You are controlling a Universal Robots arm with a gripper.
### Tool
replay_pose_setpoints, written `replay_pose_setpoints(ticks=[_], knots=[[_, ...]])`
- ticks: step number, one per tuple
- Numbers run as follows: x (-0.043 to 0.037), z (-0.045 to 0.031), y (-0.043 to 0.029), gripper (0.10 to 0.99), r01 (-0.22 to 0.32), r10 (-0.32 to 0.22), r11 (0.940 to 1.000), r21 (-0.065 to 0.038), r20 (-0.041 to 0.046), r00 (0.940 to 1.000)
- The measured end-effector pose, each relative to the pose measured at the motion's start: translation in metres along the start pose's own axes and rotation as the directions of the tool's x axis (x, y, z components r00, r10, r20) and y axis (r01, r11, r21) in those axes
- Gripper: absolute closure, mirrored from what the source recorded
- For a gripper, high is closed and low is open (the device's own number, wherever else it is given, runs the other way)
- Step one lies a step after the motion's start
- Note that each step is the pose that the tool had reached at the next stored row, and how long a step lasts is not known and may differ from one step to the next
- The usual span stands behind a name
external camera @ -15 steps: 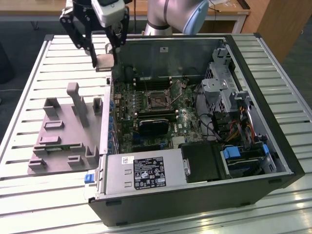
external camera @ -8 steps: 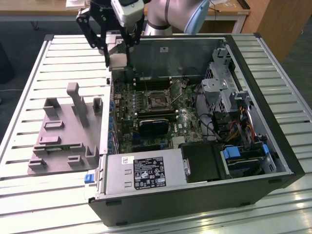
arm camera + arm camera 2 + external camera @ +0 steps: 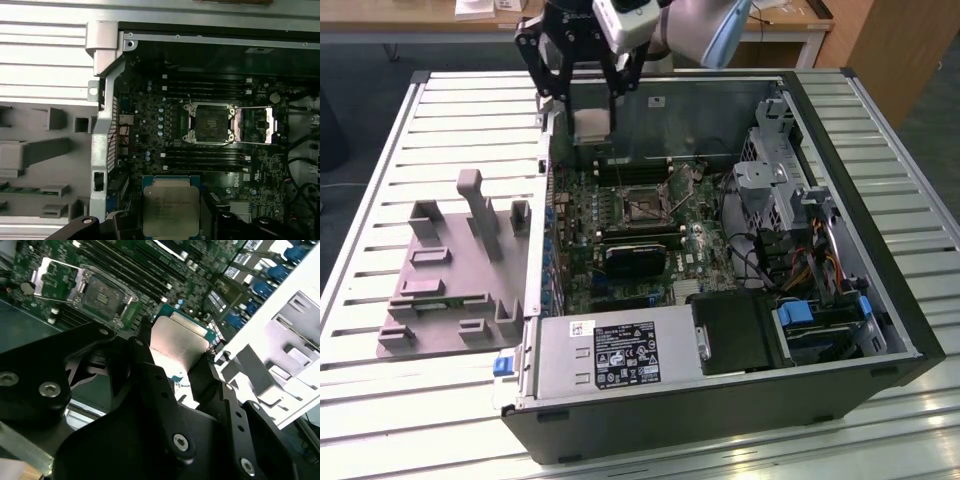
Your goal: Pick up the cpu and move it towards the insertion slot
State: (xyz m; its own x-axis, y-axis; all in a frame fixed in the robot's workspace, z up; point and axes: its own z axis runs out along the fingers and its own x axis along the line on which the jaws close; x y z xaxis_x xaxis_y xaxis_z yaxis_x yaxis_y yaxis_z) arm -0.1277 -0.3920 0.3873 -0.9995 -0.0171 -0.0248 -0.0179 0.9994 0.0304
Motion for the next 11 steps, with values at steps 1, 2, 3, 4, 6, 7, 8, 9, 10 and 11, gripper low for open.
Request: replay_pose_setpoints(ticks=[1, 2, 3, 4, 6, 7, 8, 9, 10, 11], knots=[[-0.0045, 0.0001, -0.0001, 0.545, 0.0, 0.0, 1.0, 0.0, -0.0001, 1.0], [-0.009, 0.0002, -0.0001, 0.545, 0.0, 0.0, 1.0, 0.0, -0.0002, 1.0], [-0.0135, 0.0003, -0.0002, 0.545, 0.0, 0.0, 1.0, 0.0, -0.0003, 1.0], [-0.018, 0.0004, -0.0003, 0.545, 0.0, 0.0, 1.0, 0.0, -0.0004, 1.0], [-0.0273, 0.0006, -0.0005, 0.545, 0.0, 0.0, 1.0, 0.0, -0.0007, 1.0], [-0.0317, 0.0008, -0.0006, 0.545, 0.0, 0.0, 1.0, 0.0, -0.0009, 1.0], [-0.0362, 0.0009, -0.0006, 0.545, 0.0, 0.0, 1.0, 0.0, -0.001, 1.0], [-0.0407, 0.001, -0.0007, 0.545, 0.0, 0.0, 1.0, 0.0, -0.0012, 1.0], [-0.0452, 0.0011, -0.0008, 0.545, 0.0, 0.0, 1.0, 0.0, -0.0015, 1.0], [-0.0497, 0.0012, -0.0009, 0.545, 0.0, 0.0, 1.0, 0.0, -0.0017, 1.0]])
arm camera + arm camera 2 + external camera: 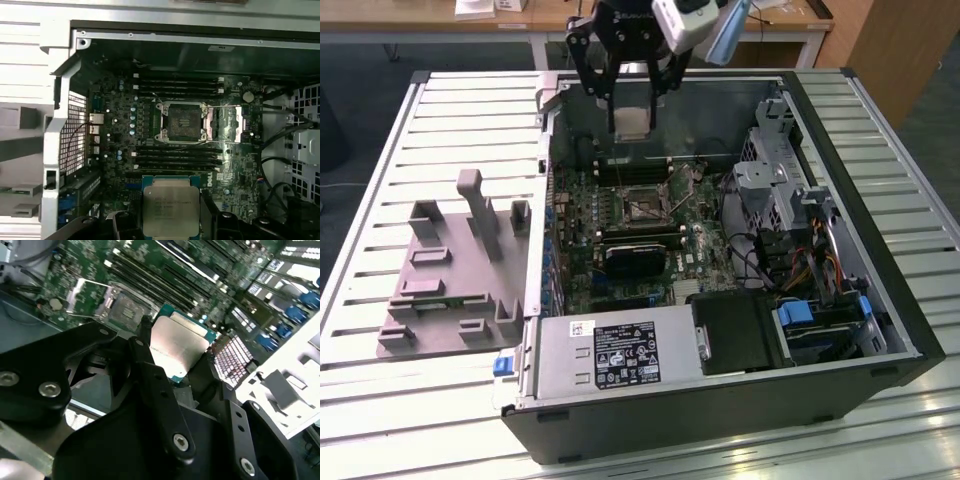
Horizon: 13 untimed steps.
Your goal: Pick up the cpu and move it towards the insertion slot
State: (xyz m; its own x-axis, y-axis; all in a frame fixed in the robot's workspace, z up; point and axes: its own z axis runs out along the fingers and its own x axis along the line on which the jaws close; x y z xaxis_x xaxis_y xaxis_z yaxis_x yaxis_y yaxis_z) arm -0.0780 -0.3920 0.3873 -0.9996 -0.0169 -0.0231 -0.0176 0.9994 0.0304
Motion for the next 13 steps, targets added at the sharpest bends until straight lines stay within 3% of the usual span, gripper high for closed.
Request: replay_pose_setpoints(ticks=[10, 13], knots=[[-0.0456, 0.001, -0.0008, 0.545, 0.0, 0.0, 1.0, 0.0, -0.0024, 1.0], [-0.0545, 0.0013, -0.0008, 0.545, 0.0, 0.0, 1.0, 0.0, -0.0032, 1.0]])
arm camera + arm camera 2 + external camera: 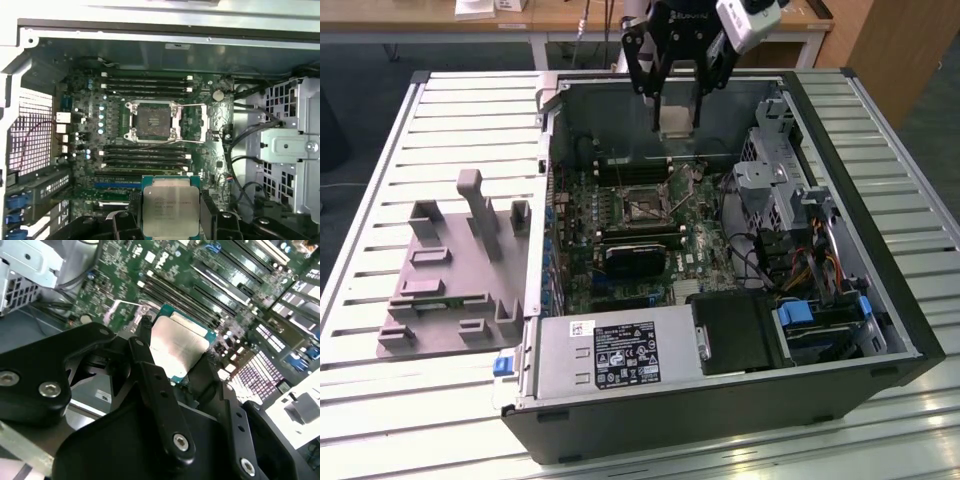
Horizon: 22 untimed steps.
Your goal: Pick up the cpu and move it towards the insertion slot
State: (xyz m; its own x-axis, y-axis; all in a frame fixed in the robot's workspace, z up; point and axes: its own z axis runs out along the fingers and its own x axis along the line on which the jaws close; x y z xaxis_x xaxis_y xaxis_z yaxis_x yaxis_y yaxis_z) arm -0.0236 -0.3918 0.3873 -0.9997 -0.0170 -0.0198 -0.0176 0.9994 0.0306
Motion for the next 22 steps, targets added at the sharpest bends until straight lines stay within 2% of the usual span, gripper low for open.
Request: replay_pose_setpoints(ticks=[4, 7, 22], knots=[[-0.0026, 0.001, 0.0034, 0.545, 0.0, 0.0, 1.0, 0.0, -0.0002, 1.0], [-0.0029, 0.0017, 0.0086, 0.545, 0.0, 0.0, 1.0, 0.0, -0.0002, 1.0], [-0.0034, 0.0085, 0.044, 0.545, 0.003, -0.003, 1.0, 0.0, -0.0003, 1.0]])
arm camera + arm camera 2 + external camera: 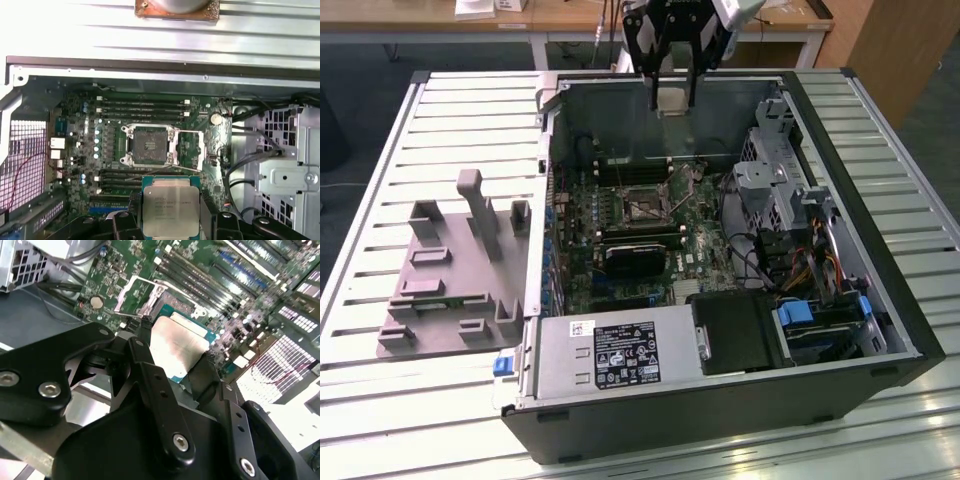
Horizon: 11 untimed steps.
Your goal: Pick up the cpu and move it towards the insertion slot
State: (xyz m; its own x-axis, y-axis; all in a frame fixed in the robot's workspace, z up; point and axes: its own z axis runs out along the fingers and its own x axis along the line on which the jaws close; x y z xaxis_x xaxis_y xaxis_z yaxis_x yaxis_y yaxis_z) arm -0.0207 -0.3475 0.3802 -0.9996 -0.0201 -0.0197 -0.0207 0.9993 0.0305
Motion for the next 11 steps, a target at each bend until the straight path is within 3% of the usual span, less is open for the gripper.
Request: replay_pose_setpoints(ticks=[11], knots=[[0.0017, 0.0106, 0.0229, 0.545, 0.007, -0.007, 1.0, 0.0, 0.0003, 1.0]])
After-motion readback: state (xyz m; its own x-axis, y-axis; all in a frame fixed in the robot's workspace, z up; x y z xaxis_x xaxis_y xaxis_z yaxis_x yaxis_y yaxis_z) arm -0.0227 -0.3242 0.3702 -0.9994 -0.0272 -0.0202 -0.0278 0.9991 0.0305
